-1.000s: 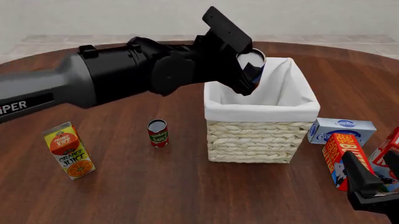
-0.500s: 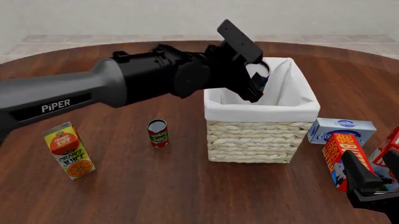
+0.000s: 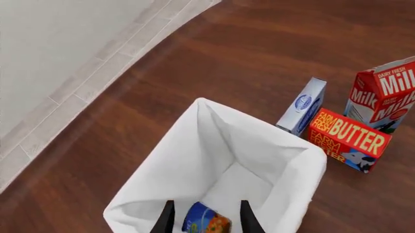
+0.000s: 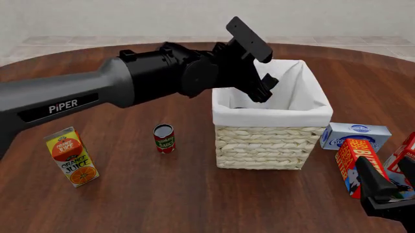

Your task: Pick up the alphabet soup and the tomato sauce, and put them in the basket.

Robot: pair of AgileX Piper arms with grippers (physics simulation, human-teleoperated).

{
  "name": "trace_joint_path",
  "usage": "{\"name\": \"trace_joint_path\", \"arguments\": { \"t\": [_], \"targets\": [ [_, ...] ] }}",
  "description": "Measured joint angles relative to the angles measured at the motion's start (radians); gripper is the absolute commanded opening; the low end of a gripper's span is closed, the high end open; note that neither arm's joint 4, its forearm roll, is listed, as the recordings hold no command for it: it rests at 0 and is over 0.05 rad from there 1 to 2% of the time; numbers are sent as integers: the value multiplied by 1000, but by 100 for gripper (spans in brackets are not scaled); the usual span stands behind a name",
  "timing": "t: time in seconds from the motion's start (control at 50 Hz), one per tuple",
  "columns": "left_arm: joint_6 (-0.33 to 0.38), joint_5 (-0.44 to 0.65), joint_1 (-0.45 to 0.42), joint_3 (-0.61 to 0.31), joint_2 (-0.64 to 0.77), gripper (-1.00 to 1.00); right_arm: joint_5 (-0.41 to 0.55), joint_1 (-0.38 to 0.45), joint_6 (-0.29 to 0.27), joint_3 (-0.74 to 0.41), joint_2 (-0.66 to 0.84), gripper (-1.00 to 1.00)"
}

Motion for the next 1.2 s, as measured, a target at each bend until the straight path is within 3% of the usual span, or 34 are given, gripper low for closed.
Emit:
{"name": "trace_joint_path", "arguments": {
  "t": [0.78, 1.2],
  "targets": [
    [12, 23, 15, -13, -57, 100, 7, 4, -4, 0, -13, 100],
    [24, 16, 58, 36, -108, 100, 14, 16, -14, 0, -27, 100]
  ]
}}
